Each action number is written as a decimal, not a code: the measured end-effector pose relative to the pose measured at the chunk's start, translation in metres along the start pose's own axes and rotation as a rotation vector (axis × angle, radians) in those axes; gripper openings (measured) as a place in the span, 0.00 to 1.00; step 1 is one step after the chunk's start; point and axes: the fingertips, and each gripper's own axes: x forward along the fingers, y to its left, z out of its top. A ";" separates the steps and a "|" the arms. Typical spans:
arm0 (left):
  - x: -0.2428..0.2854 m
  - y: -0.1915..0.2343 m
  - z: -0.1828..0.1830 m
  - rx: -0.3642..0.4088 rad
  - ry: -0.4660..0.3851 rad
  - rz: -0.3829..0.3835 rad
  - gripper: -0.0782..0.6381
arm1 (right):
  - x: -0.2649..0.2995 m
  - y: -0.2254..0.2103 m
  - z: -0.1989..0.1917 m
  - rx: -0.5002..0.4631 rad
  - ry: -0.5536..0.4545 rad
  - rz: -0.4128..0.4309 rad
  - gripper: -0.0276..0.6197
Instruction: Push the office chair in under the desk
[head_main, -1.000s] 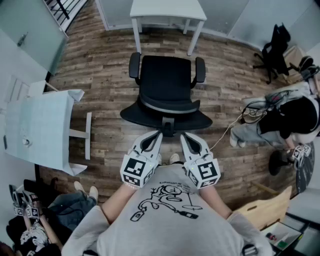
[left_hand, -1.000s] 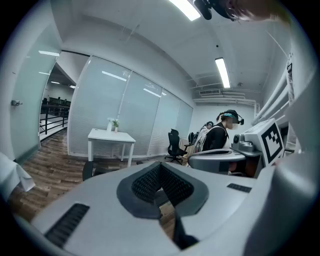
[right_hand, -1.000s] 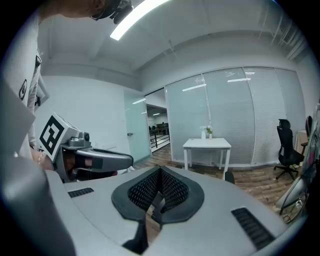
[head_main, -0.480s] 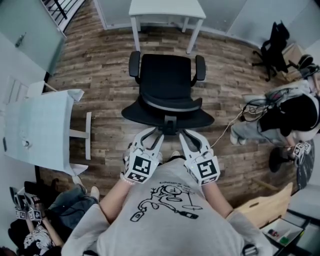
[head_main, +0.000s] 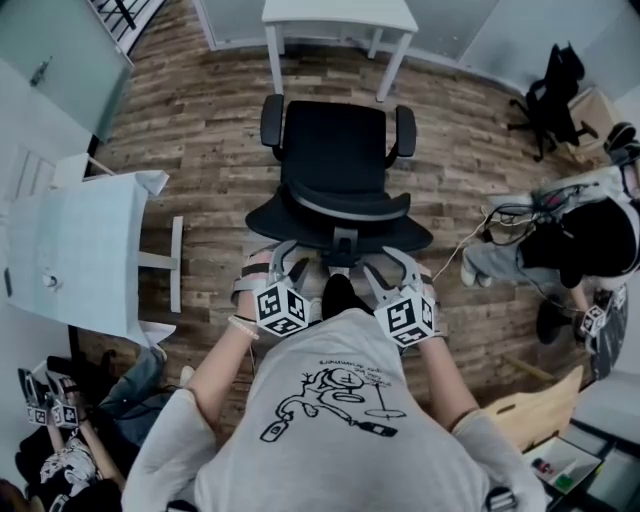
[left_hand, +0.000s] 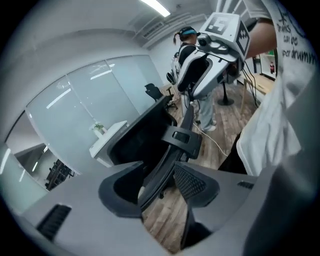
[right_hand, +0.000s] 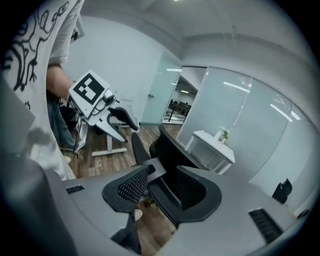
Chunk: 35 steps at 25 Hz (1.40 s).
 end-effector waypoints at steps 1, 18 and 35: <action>0.007 0.002 -0.009 0.032 0.020 -0.002 0.37 | 0.010 0.001 -0.007 -0.045 0.036 0.011 0.33; 0.085 0.000 -0.079 0.390 0.210 -0.015 0.40 | 0.092 0.008 -0.125 -0.392 0.387 0.137 0.45; 0.089 -0.001 -0.081 0.395 0.215 -0.089 0.27 | 0.097 -0.001 -0.131 -0.405 0.387 0.090 0.25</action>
